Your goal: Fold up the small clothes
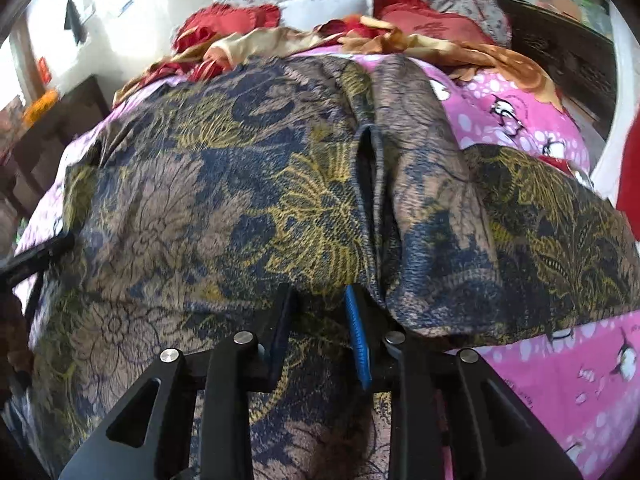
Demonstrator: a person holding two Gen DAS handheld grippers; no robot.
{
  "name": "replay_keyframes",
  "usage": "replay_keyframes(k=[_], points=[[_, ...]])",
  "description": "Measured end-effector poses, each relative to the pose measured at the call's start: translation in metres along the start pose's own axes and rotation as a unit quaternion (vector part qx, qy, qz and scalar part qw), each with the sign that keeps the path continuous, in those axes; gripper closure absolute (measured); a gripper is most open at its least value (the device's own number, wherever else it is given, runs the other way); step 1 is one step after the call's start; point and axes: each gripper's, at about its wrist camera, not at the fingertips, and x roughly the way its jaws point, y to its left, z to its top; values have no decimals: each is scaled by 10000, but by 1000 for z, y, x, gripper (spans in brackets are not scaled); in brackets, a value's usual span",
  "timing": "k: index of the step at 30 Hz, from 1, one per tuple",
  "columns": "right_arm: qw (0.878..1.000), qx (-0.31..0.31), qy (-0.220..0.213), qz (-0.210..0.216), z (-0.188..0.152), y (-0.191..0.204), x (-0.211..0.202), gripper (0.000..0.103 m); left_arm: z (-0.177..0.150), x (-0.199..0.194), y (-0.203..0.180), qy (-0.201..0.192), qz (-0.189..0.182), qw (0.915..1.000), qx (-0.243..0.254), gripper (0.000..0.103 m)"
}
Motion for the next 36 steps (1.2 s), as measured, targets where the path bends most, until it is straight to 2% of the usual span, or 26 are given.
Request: replay_keyframes(k=[1,2,4,7,8,10,12,14,17,20,22,24,25,26,27,28,30,33,34,36], points=[[9998,101,152,-24,8,0,-2,74,8,-2,4,-69,-50,9999,-133,65],[9998,182,109,5,17,0,-4,74,15,-2,5,-121,-71,9997,-209,63],[9997,108,-225,31,31,7,-11,74,32,4,4,-140,-39,9995,-281,58],[9980,-29,-594,-197,54,17,-3,74,48,22,-1,16,-9,9995,-327,40],[9980,-35,-562,-293,59,17,8,72,50,35,0,179,165,9992,-327,36],[9980,6,-337,-535,62,17,36,72,45,58,7,572,479,9966,-339,34],[9965,-46,-546,-625,59,17,40,67,41,57,9,382,409,9981,-242,31],[9965,-27,-496,-666,61,19,39,67,40,51,6,410,490,9978,-152,31],[9974,40,-388,-600,66,22,26,67,37,23,2,107,463,9987,-160,32],[9980,94,-531,-324,51,37,2,67,23,-11,-19,-238,149,9996,0,32],[9981,18,-538,-303,36,52,-6,67,11,-23,-35,-343,-47,9993,148,31],[9987,-36,-406,-300,16,66,-2,67,-1,-17,-54,-172,-210,9990,358,27],[9989,-73,-288,-360,8,71,5,67,-8,-5,-58,58,-212,9989,415,27],[9986,-119,-193,-479,-1,75,14,67,-12,6,-59,258,-142,9986,443,27],[9980,-138,-305,-528,-4,76,13,67,-20,17,-62,426,-7,9976,551,26],[9979,-134,-326,-540,-4,77,9,67,-24,14,-64,226,28,9974,681,26],[9992,0,-203,-336,0,72,-5,67,-27,7,-69,186,85,9968,774,25],[9969,193,-707,-277,-1,46,-51,66,-31,-6,-68,166,33,9979,631,21],[9955,258,-845,-343,-3,32,-65,65,-34,-8,-67,155,-44,9982,571,19],[9916,599,-1023,-519,-10,-15,-88,57,-46,-9,-70,129,-234,9979,598,4]])
